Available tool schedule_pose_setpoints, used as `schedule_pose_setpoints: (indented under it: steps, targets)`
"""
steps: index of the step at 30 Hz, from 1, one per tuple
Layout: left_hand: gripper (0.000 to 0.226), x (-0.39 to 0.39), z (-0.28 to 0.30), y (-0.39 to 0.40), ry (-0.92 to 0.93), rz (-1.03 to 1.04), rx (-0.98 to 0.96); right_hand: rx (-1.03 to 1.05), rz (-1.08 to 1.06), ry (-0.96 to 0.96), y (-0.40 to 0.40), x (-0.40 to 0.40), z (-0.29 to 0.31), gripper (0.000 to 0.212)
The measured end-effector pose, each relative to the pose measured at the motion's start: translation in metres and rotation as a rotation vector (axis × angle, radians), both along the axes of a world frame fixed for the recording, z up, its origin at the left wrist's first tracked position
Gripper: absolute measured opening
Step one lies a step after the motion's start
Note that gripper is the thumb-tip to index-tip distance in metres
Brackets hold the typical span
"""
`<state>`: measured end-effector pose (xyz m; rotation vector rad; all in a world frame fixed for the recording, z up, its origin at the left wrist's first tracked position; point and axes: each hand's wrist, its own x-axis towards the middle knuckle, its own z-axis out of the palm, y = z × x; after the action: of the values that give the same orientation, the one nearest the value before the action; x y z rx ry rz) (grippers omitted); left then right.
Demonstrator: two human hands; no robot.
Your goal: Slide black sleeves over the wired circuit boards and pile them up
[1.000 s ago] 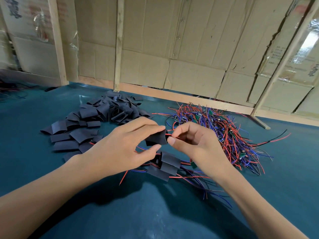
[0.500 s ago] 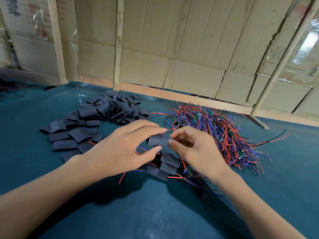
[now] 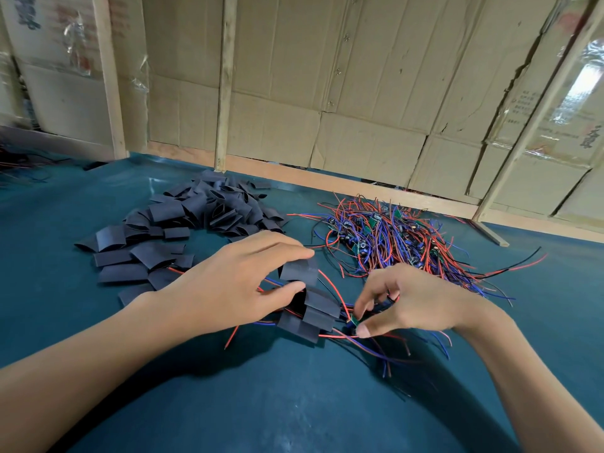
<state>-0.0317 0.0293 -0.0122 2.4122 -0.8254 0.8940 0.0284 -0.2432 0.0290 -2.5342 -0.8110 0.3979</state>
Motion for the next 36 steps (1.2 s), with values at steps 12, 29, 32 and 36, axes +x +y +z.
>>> schedule_pose_setpoints:
  steps: [12,29,32,36]
  targets:
    - [0.042,0.003,0.004,0.000,-0.100,0.057,0.197,0.404,0.061,-0.224,0.017,-0.013,-0.001,0.012]
    - [0.040,-0.001,0.017,0.001,-0.129,0.152,0.207,0.721,-0.095,-0.245,0.037,-0.014,-0.015,0.019]
    - [0.038,-0.001,0.017,0.001,-0.159,0.114,0.213,0.742,-0.118,-0.223,0.039,-0.017,-0.014,0.018]
    - [0.040,-0.001,0.019,0.002,-0.180,0.105,0.200,0.769,-0.125,-0.218,0.040,-0.019,-0.011,0.016]
